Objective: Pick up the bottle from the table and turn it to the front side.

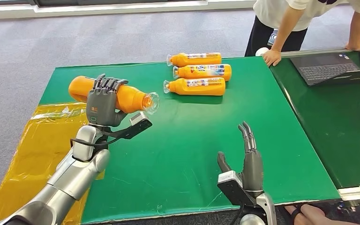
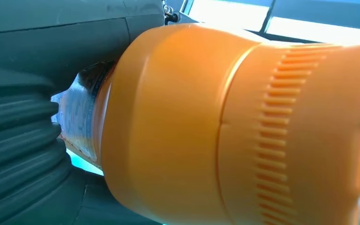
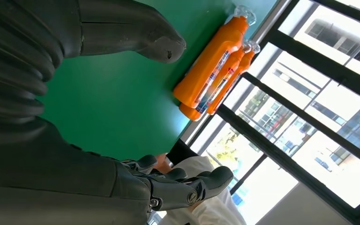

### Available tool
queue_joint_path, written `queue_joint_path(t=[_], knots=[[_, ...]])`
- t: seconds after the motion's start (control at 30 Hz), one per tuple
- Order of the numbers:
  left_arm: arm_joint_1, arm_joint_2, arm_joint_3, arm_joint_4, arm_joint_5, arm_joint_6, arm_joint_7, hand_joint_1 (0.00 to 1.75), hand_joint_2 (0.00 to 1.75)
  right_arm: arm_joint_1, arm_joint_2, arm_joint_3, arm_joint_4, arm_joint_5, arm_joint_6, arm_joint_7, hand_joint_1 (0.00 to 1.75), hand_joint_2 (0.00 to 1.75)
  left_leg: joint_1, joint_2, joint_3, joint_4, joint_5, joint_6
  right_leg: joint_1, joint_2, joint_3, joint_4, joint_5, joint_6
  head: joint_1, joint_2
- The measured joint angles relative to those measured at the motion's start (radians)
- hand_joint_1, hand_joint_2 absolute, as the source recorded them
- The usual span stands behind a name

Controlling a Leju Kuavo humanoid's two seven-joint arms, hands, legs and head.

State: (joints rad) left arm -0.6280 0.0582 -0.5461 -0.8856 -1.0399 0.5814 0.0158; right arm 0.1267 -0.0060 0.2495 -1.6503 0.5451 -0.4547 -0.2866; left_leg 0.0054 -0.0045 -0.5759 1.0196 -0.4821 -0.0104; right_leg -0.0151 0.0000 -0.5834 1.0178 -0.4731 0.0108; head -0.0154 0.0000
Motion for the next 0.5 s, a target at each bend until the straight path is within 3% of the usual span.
queue_joint_path(t=[0.5], knots=[[0.219,0.127,0.117,-0.024,-0.345,0.05,0.118,1.75,1.75,0.04,-0.018,0.0,-0.002,-0.008,-0.032,0.006,0.0,1.75,0.0,0.002,0.0,-0.001,0.0,0.0,0.0,0.001,-0.002,0.0,-0.001,-0.001,0.0,0.0]])
